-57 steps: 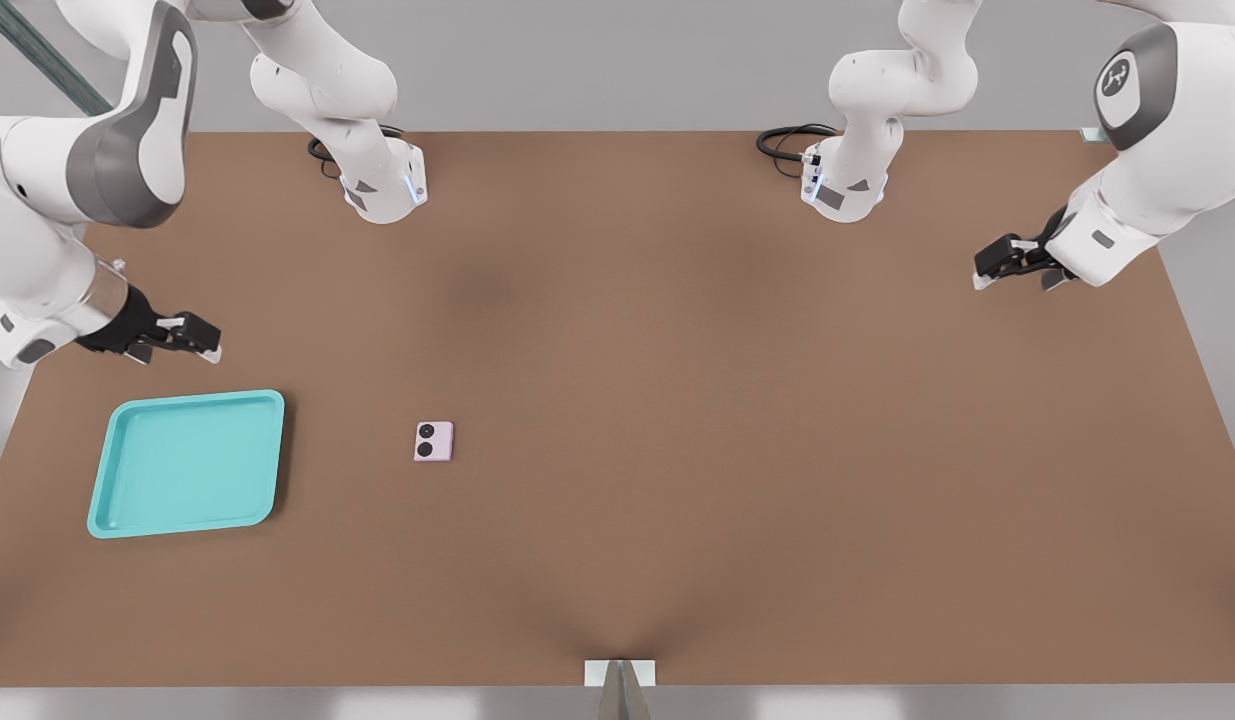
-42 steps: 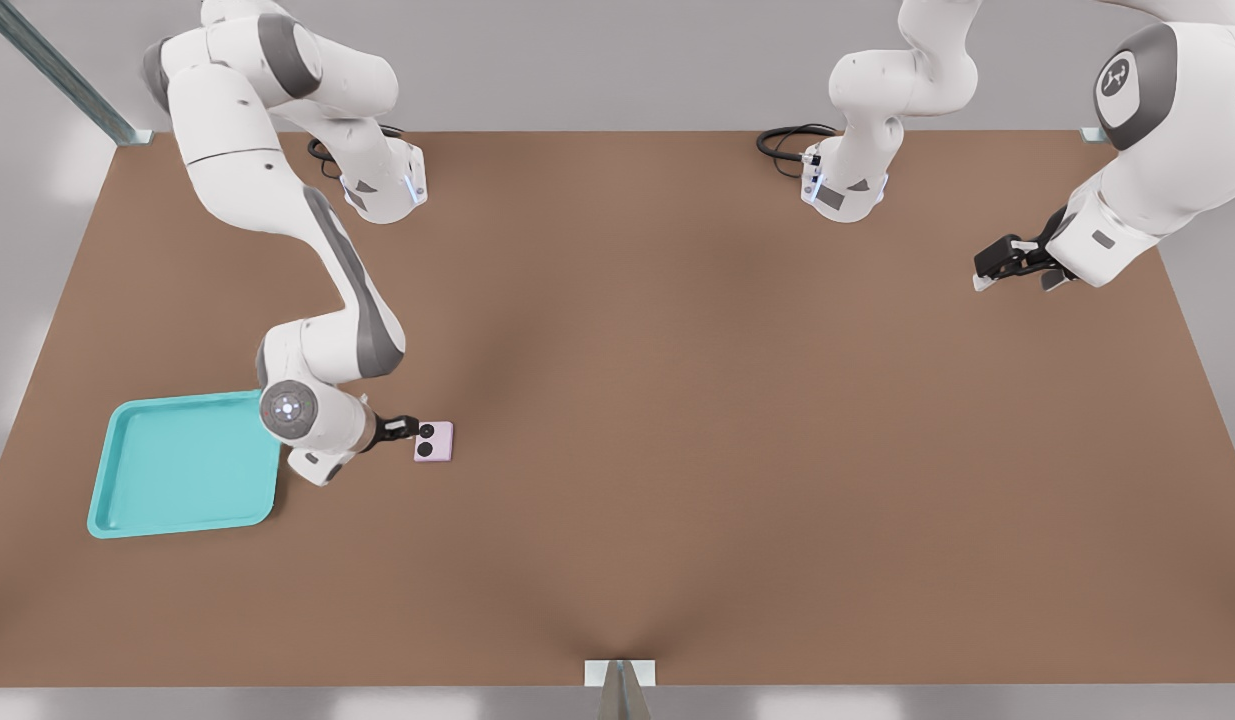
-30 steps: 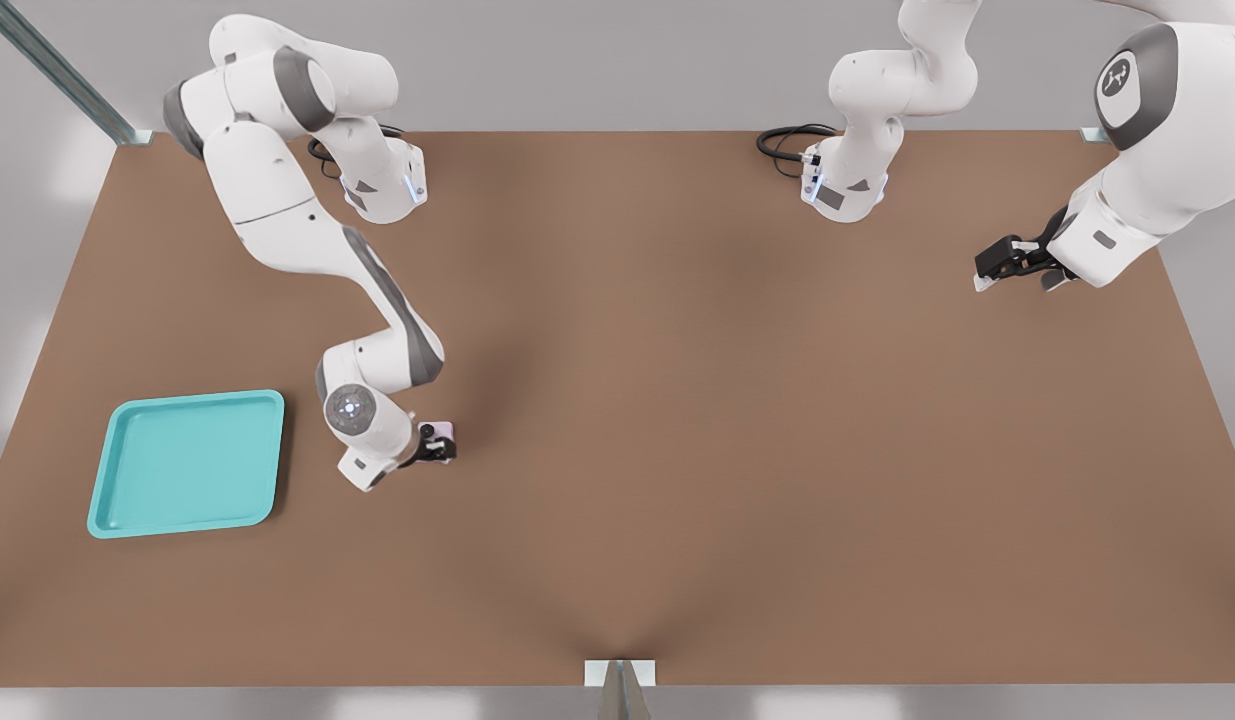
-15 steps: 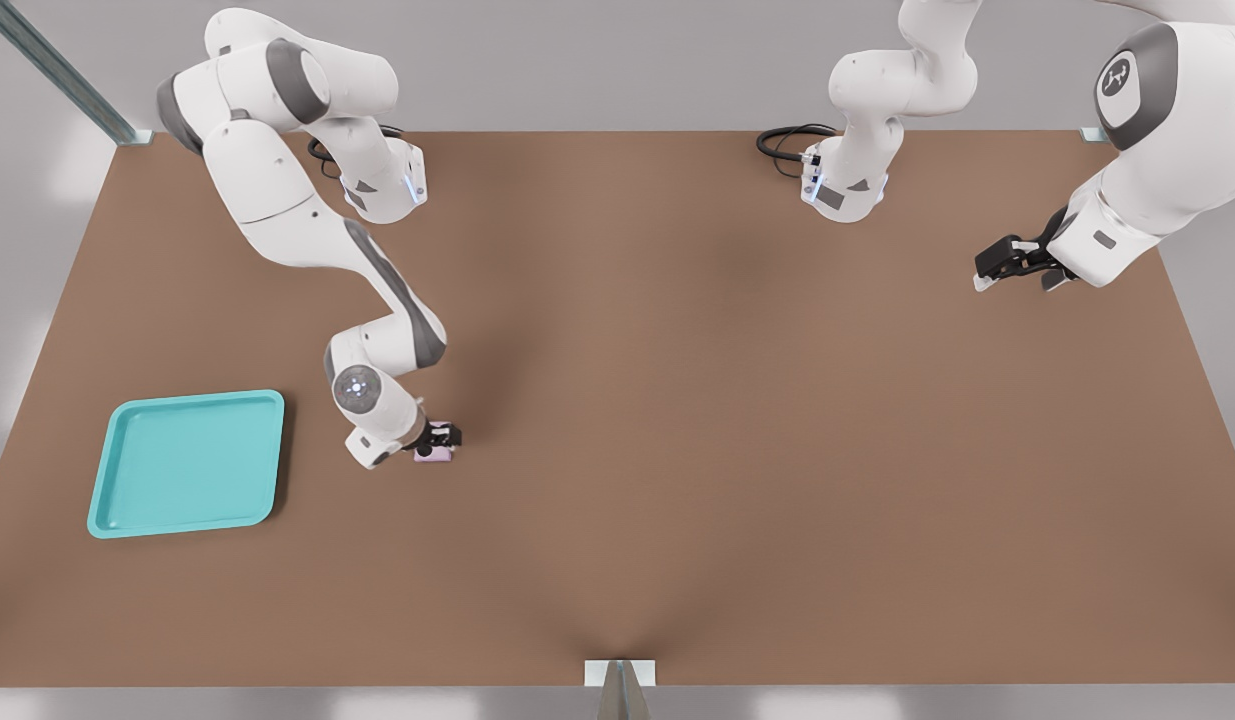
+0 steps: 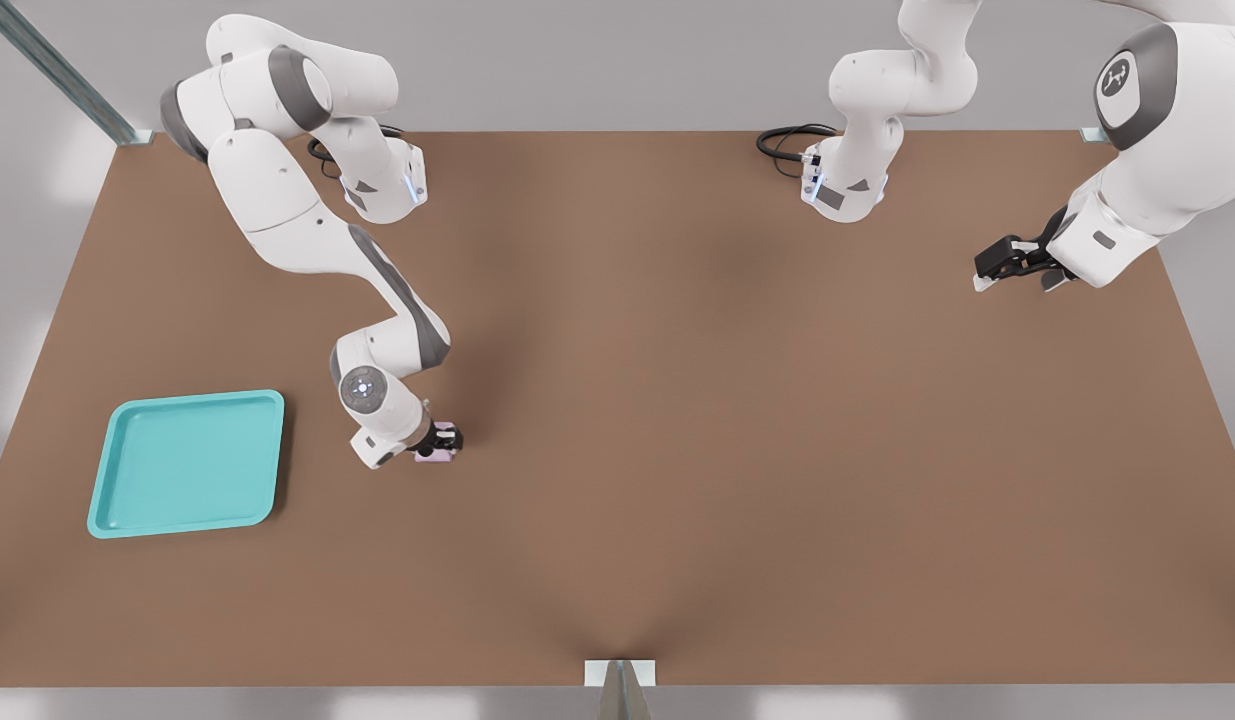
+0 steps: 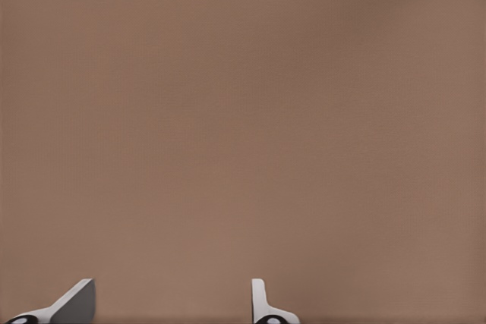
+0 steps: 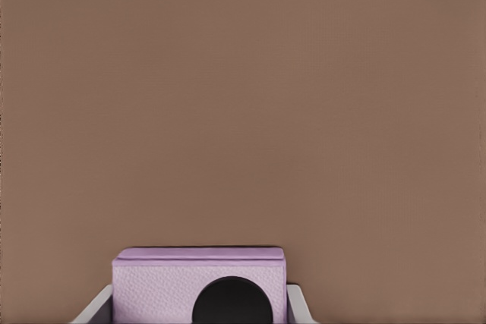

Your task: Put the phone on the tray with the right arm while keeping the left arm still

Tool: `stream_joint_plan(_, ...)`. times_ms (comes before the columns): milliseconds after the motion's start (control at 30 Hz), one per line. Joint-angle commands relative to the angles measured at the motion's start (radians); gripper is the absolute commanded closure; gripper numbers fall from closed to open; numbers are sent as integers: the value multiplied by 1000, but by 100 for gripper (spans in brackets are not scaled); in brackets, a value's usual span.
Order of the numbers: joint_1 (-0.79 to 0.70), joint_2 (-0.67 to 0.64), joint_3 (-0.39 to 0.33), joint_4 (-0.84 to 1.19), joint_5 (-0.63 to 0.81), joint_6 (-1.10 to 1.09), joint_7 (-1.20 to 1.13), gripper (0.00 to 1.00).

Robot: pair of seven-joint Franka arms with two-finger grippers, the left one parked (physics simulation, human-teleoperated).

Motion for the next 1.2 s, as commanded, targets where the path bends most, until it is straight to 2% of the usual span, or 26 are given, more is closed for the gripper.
stream_joint_plan(0,-3,-16,1,-1,1,-15,34,17)
stream_joint_plan(267,-40,-69,1,-12,1,-43,-15,19)
stream_joint_plan(300,-88,-99,3,-11,1,-92,-78,19)
stream_joint_plan(400,-270,-130,73,-7,1,-139,-241,19)
stream_joint_plan(567,-534,-145,75,-4,3,-158,-660,19)
stream_joint_plan(733,-717,-49,70,68,3,-156,-959,19)
stream_joint_plan(767,-720,-41,70,74,4,-156,-967,14)
stream_joint_plan(800,-721,-36,70,77,4,-156,-959,0)
stream_joint_plan(867,-720,-39,73,141,7,-204,-965,0)
stream_joint_plan(900,-718,-46,92,247,7,-346,-967,0)
stream_joint_plan(967,-706,-66,204,568,3,-708,-953,0)
stream_joint_plan(1033,-658,-170,260,615,1,-811,-853,0)
stream_joint_plan(1067,-643,-286,302,603,10,-868,-740,0)
stream_joint_plan(1100,-421,-372,117,594,16,-935,-635,0)
stream_joint_plan(1133,-61,-470,-285,580,151,-994,-600,0)
stream_joint_plan(1167,14,-564,-355,502,167,-1020,-530,0)
